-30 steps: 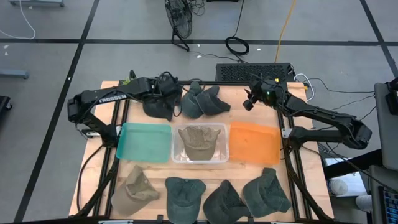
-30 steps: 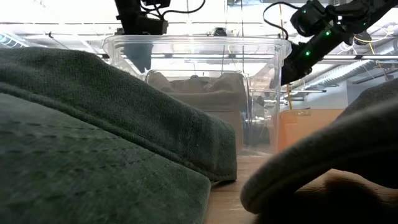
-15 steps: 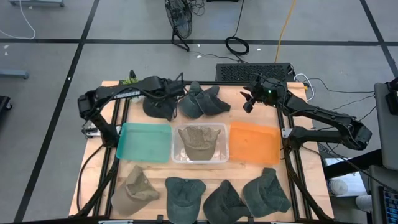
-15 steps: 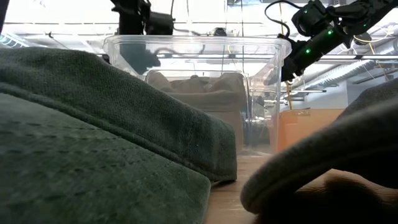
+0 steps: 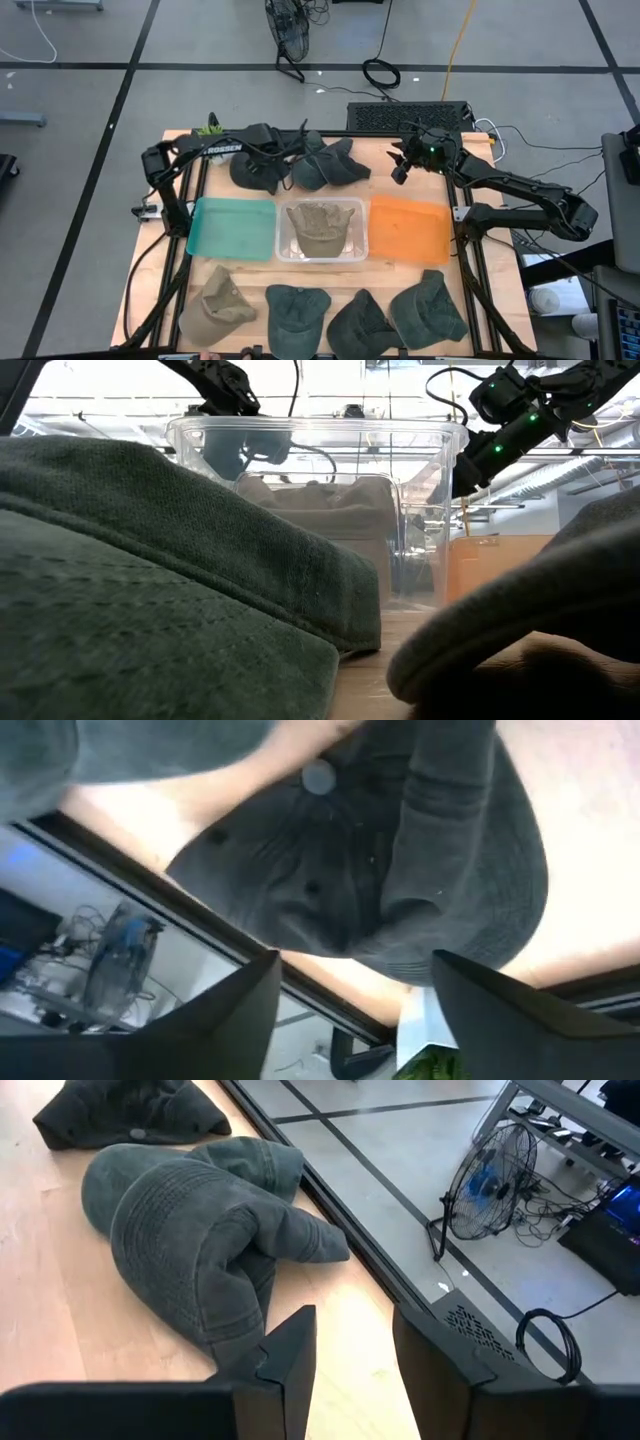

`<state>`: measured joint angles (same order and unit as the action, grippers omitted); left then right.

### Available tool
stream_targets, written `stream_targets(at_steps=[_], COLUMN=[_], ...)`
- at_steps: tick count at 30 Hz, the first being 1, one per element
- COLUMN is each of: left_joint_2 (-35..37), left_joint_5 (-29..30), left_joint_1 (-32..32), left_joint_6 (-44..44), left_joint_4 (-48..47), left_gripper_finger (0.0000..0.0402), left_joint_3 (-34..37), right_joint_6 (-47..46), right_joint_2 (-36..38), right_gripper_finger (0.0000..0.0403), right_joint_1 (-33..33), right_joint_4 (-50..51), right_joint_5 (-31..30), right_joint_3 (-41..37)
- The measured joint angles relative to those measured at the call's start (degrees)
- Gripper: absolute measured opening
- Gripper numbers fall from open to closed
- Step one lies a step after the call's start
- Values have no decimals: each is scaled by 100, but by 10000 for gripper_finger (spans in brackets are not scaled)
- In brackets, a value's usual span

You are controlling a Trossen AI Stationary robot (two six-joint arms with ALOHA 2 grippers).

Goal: Pick & Place hat
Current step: Put the top green cap into the green bin

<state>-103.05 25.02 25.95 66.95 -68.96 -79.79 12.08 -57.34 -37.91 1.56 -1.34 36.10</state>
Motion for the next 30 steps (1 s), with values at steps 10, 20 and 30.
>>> stream_targets(at_steps=[10, 20, 30], left_joint_2=[-47, -47, -47], left_joint_5=[198, 132, -1176], left_joint_1=[108, 112, 377], left_joint_6=[-76, 1098, 1567], left_joint_4=[329, 2299, 3994], left_gripper_finger=[278, 240, 239], left_joint_3=[2, 2, 2], right_joint_6=[0, 63, 63], right_joint_2=[0, 0, 0], right_gripper_finger=[128, 128, 128], right_joint_1=[0, 0, 0], right_joint_4=[-6, -197, -225], right_joint_5=[0, -3, -3], right_joint_3=[0, 0, 0])
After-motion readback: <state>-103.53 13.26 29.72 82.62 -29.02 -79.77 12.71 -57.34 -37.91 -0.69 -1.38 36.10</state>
